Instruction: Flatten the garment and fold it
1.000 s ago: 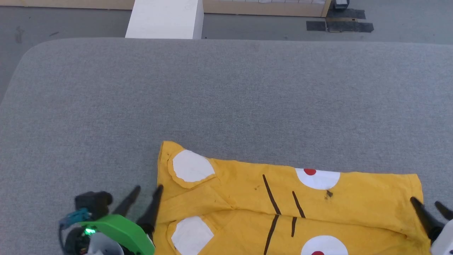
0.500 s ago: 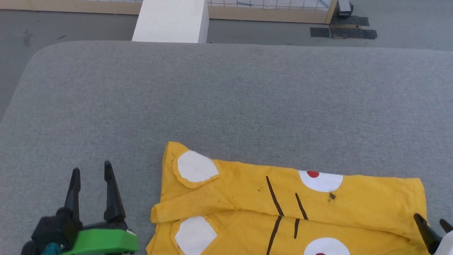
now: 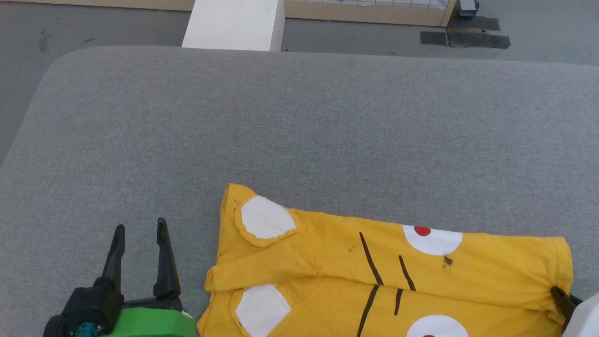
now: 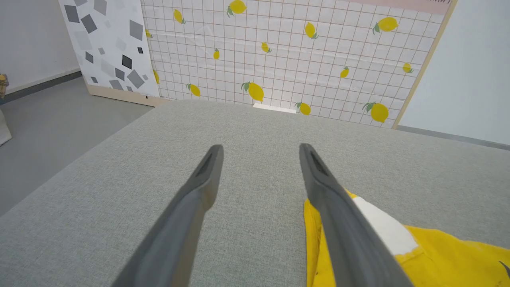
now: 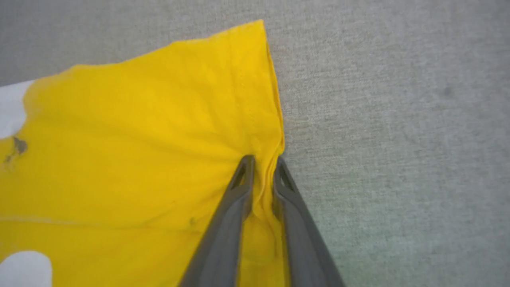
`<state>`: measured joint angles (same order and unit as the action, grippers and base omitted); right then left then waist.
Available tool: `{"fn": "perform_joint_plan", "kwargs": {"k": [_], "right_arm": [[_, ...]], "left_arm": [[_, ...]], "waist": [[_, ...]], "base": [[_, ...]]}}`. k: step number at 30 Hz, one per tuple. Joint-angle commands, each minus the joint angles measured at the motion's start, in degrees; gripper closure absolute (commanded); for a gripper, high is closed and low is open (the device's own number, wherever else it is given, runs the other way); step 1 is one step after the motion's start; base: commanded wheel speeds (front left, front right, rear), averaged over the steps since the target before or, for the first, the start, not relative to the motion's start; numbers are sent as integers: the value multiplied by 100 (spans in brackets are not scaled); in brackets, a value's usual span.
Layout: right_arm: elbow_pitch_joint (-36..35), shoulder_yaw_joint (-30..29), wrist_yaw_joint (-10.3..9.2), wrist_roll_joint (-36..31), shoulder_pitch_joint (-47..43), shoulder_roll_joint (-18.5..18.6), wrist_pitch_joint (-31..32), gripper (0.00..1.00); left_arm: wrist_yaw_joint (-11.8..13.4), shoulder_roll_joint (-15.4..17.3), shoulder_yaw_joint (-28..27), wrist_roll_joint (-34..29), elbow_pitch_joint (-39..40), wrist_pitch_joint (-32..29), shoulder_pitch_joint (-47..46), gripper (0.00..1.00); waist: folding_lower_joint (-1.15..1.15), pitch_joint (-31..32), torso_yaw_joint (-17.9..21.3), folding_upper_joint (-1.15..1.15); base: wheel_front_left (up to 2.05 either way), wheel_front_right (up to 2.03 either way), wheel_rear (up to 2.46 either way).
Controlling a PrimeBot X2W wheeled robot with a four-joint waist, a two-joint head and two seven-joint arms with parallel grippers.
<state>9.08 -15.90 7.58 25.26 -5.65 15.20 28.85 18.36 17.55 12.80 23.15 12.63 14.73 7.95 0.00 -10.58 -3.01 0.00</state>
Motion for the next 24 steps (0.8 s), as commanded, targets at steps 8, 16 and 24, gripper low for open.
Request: {"fn": "perform_joint_plan", "kwargs": {"k": [8, 16, 24], "right_arm": [[-104, -454, -9, -57, 221, 346, -55, 100], [-277, -1358, -9, -573, 203, 833, 191, 100], [-1352, -527, -9, -10, 34, 518, 1003, 100]], "left_arm": [[-64, -69, 24, -7, -79, 27, -91, 0], [-110, -114, 70, 40, -150, 27, -65, 0], [-171, -242, 122, 89, -254, 27, -107, 0]], "waist": [[0, 152, 130, 0], [0, 162, 166, 0], [0, 181, 134, 0]], "base": [[0, 0, 0], [0, 0, 0], [0, 0, 0]]}}
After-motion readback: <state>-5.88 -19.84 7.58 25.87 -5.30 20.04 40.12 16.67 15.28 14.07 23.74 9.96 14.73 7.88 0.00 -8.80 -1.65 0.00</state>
